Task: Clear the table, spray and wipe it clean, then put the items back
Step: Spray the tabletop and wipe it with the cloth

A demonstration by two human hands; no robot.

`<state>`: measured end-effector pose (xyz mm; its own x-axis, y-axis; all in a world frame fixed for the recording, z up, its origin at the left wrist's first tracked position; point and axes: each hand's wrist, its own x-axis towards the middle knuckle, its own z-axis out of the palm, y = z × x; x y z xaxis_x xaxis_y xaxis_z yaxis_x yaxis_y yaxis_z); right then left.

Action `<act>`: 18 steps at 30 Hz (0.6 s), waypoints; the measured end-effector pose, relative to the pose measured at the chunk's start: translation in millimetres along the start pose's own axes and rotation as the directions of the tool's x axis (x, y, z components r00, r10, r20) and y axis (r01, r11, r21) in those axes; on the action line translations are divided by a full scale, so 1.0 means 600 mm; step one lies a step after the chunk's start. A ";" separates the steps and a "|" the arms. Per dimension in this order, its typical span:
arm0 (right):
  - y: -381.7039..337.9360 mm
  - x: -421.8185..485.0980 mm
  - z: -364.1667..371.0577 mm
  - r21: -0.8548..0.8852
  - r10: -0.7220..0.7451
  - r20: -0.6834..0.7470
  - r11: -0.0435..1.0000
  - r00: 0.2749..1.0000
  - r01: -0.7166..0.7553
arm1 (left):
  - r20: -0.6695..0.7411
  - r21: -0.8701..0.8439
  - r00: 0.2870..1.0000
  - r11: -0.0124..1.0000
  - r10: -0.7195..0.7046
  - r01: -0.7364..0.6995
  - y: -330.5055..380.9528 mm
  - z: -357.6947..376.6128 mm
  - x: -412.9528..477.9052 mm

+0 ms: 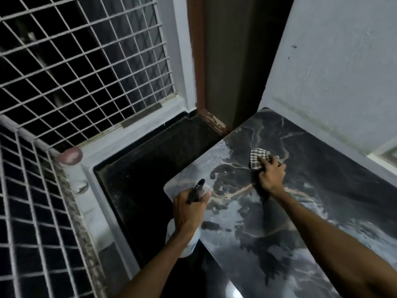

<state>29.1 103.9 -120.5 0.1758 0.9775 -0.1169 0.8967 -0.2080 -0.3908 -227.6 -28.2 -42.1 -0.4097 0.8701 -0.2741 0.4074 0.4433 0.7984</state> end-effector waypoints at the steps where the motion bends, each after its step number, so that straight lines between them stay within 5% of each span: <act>1: -0.009 0.017 0.000 0.030 0.045 -0.009 0.999 0.999 -0.045 | 0.000 -0.003 1.000 1.000 0.002 -0.002 -0.007 -0.006 0.008; 3: -0.044 0.034 0.010 0.045 0.095 -0.018 0.995 0.995 -0.094 | -0.019 0.006 1.000 1.000 0.009 -0.009 -0.019 -0.021 0.021; 8: -0.145 0.030 0.068 -0.052 -0.276 0.067 0.959 0.959 0.279 | 0.000 0.033 0.996 0.995 0.094 -0.094 -0.051 -0.048 0.066; 12: -0.204 0.075 0.068 0.007 -0.048 0.039 0.999 0.998 0.047 | -0.008 0.012 0.994 0.994 0.107 -0.107 -0.089 -0.070 0.090; 16: -0.223 -0.003 0.106 -0.065 -0.350 0.111 0.932 0.930 0.358 | 0.018 0.036 0.990 0.990 0.139 -0.139 -0.130 -0.084 0.097; 18: -0.209 -0.002 0.096 -0.058 -0.391 0.139 0.914 0.910 0.402 | 0.017 0.012 0.989 0.989 0.147 -0.147 -0.143 -0.089 0.102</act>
<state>-107.1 126.7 -123.7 -0.2471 0.9656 -0.0805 0.9138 0.2046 -0.3508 -331.2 -24.7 -98.6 -0.3315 0.9293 -0.1629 0.4729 0.3131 0.8236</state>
